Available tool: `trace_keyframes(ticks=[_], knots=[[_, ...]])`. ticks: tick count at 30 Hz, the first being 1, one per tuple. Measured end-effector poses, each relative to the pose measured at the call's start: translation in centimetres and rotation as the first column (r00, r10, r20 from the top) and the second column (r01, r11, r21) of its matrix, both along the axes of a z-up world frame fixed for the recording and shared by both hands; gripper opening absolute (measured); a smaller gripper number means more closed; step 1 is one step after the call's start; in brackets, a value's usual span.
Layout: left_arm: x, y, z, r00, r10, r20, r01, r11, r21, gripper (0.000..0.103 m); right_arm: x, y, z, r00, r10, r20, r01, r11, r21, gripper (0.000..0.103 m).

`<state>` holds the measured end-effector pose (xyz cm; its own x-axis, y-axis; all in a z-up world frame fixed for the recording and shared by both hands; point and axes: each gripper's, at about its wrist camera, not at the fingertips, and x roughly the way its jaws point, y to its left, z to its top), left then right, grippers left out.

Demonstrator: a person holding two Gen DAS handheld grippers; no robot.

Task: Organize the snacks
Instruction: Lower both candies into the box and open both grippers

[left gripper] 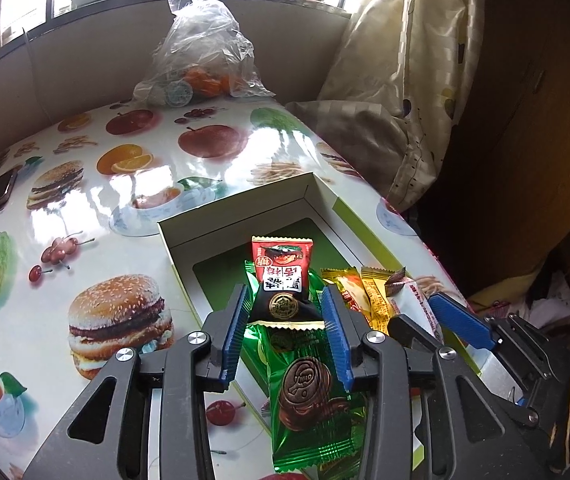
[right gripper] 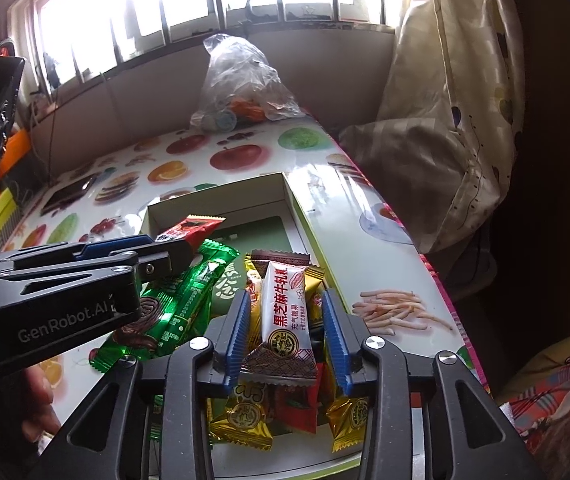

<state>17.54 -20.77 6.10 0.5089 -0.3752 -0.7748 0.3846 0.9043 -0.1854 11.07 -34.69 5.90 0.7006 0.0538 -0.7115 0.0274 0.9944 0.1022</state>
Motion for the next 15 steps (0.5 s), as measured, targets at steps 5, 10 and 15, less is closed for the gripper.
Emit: trace_keyframes(ticks=[5,10,15], knots=[[-0.5,0.4,0.6,1.000,0.009,0.015,-0.009,1.000,-0.004,0.039,-0.2,0.1,0.2,1.000,-0.001,0.008,0.001,1.000,-0.004,0.041],[-1.2,0.9,1.2,1.000,0.012,0.027,-0.012,1.000,-0.006,0.040,-0.6,0.2,0.6,1.000,-0.003,0.019,0.003,1.000,-0.003,0.045],[-2.0,1.6,1.9,0.998,0.028,0.050,-0.028,1.000,-0.007,0.040,-1.2,0.5,1.0,1.000,-0.009,0.028,0.009,1.000,-0.008,0.047]])
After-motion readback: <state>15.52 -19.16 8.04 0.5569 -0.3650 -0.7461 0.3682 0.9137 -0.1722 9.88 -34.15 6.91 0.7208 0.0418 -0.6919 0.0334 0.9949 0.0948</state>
